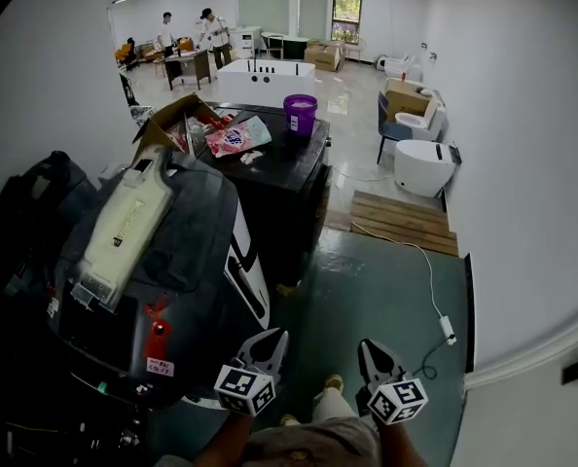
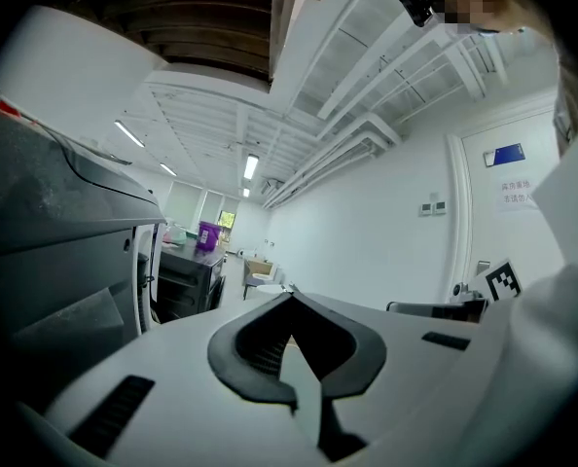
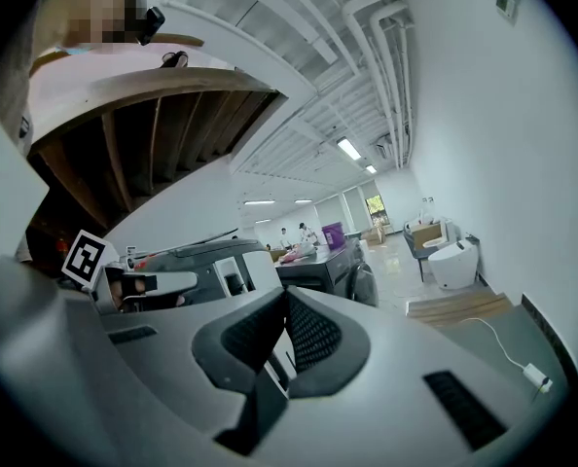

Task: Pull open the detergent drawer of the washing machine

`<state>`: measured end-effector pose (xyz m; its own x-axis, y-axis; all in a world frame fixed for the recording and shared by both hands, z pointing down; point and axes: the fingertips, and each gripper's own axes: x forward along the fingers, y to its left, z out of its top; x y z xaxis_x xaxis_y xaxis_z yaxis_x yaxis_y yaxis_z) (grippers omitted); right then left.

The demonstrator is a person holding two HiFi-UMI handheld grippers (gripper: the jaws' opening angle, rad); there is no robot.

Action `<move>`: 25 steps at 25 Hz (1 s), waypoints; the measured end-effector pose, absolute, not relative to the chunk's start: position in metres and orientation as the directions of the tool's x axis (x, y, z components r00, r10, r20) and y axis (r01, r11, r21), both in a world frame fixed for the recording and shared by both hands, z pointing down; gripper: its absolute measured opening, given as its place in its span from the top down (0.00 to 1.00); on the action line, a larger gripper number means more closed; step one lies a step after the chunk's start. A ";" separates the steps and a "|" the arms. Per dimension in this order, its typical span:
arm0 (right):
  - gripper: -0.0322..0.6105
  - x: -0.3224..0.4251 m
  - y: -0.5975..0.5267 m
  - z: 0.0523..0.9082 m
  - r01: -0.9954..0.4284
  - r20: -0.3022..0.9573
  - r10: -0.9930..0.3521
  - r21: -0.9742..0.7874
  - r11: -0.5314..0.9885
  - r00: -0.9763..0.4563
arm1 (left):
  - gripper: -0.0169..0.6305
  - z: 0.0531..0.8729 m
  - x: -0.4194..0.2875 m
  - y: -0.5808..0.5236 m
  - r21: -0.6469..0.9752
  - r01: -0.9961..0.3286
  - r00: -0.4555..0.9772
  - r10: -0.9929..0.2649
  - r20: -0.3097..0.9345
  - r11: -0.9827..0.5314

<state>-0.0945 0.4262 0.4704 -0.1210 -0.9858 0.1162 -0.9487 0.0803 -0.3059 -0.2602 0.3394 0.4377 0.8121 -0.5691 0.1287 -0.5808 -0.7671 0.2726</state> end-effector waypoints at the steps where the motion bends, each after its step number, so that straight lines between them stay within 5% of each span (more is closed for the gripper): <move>1: 0.95 -0.095 0.424 0.470 -0.949 0.115 -0.986 -0.304 0.080 -0.120 | 0.94 0.439 -0.260 0.337 0.274 -0.581 0.812 -0.569 0.130 -0.767; 25: 0.95 -0.020 0.228 0.476 -0.917 0.067 -0.972 -0.354 0.186 -0.223 | 0.94 0.448 -0.170 0.176 0.285 -0.605 0.793 -0.596 0.127 -0.743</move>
